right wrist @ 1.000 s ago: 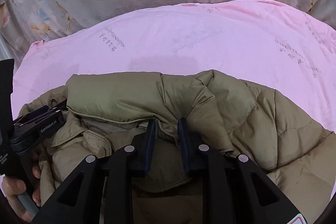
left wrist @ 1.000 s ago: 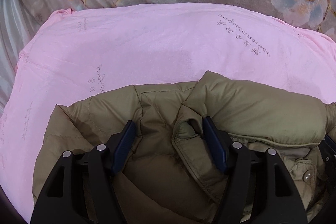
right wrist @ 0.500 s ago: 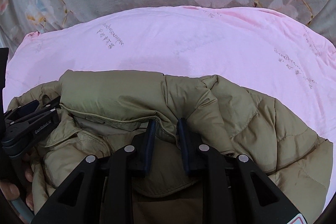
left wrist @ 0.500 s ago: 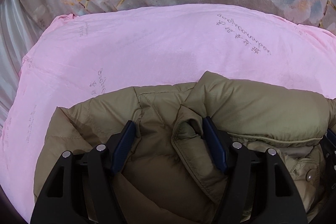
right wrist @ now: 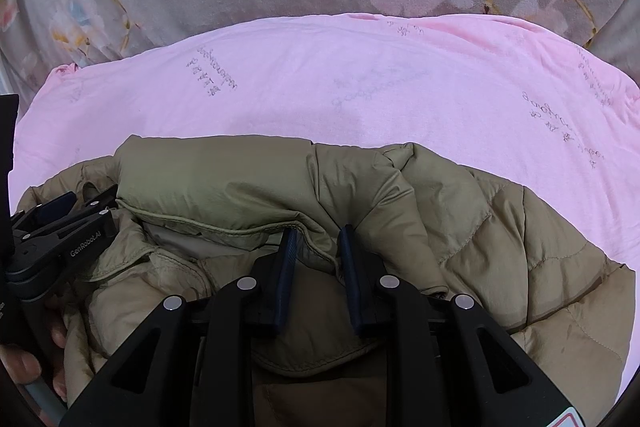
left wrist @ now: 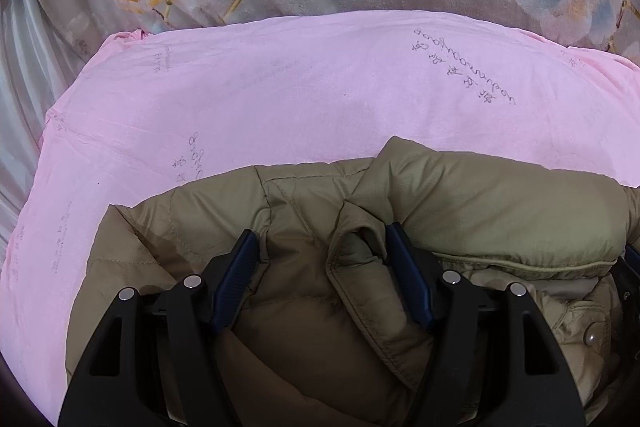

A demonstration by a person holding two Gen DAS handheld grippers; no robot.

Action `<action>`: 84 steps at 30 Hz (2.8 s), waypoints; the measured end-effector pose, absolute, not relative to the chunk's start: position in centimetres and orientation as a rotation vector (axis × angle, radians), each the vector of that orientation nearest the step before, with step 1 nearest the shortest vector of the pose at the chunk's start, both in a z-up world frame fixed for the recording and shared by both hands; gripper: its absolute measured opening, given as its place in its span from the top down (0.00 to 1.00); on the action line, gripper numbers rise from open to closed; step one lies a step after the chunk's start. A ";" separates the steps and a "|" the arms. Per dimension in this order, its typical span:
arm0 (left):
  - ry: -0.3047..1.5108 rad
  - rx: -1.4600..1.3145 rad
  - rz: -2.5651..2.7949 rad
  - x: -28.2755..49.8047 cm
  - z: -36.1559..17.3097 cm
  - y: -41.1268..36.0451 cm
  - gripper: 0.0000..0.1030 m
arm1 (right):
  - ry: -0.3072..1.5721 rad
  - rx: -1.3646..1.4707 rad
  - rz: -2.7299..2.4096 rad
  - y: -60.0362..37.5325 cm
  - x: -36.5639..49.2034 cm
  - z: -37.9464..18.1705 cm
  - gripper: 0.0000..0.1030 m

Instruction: Fold large clothes

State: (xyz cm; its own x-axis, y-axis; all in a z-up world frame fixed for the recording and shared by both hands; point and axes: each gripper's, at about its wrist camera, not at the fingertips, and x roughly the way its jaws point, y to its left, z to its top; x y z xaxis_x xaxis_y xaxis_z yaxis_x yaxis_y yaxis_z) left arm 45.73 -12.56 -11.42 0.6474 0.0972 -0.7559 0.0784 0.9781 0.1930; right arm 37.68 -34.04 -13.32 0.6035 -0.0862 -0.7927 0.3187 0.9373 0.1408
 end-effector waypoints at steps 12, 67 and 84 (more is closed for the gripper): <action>0.871 0.204 0.070 46.3 -11.4 -12.2 0.24 | 0.873 0.299 -0.247 -34.1 37.7 -13.4 0.79; 0.769 -0.262 -0.476 -5.4 7.1 16.6 0.92 | 0.601 0.380 0.031 -20.1 -22.1 0.3 0.92; 0.659 -0.095 -0.233 15.4 7.9 7.0 0.87 | 0.373 0.588 -0.094 -29.7 -1.2 5.6 0.84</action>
